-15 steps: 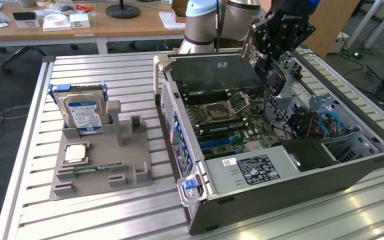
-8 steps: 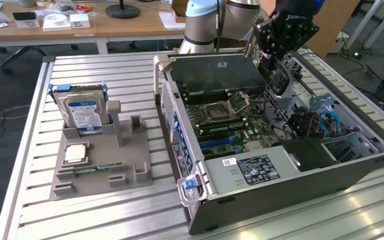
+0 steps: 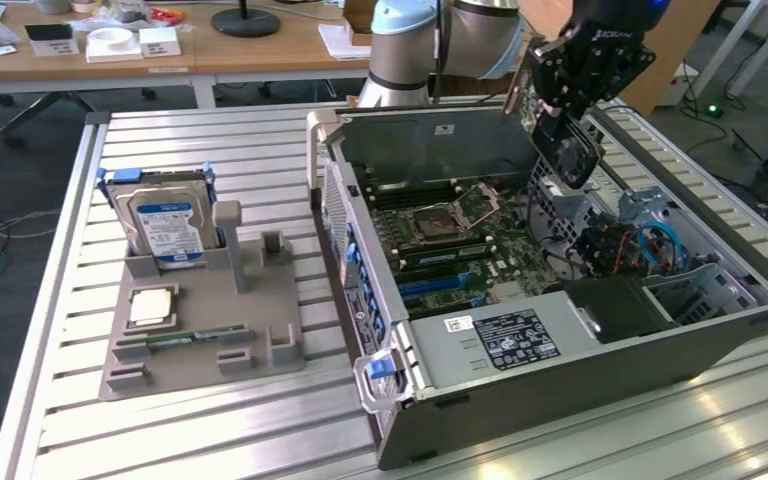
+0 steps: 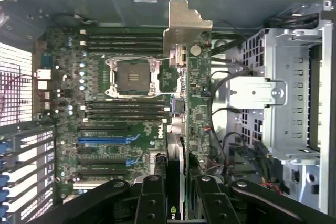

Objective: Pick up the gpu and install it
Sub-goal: 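Pick up the gpu and move the gpu toward the slot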

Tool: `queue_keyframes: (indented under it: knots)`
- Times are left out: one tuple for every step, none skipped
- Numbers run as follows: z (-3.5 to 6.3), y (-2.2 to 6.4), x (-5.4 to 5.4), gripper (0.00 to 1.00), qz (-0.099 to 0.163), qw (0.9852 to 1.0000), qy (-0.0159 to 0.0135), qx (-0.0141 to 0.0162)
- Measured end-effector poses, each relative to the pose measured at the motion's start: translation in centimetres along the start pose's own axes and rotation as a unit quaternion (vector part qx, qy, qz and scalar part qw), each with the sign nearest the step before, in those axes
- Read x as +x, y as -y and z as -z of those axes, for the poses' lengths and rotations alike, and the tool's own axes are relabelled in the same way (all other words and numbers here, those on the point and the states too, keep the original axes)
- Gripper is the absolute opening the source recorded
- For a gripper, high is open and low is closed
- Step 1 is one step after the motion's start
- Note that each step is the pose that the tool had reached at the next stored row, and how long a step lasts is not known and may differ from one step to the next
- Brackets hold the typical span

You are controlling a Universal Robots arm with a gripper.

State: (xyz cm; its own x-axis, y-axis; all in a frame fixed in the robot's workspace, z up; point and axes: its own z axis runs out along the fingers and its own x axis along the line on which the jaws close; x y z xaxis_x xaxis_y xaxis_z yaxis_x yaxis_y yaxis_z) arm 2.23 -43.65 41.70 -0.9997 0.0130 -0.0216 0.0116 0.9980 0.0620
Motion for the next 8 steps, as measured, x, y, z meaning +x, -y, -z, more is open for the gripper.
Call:
queue_keyframes:
  knots:
    - [-0.01,0.00,-0.2,0.26,0.000,1.0000,0.0001,-0.0001]
    - [-0.02,0.00,-0.5,0.26,0.000,1.0000,0.0000,-0.0001]
    - [-0.02,0.00,-0.8,0.26,0.000,1.0000,0.0000,-0.0001]
    - [-0.03,-0.01,-1.1,0.26,0.000,1.0000,0.0000,-0.0001]
    - [-0.04,-0.01,-1.4,0.26,0.000,1.0000,0.0000,-0.0001]
    - [-0.04,-0.02,-1.6,0.26,0.000,1.0000,0.0000,-0.0001]
    - [-0.05,-0.02,-1.8,0.26,0.000,1.0000,0.0000,-0.0001]
    - [-0.05,-0.02,-1.9,0.26,0.000,1.0000,0.0000,-0.0001]
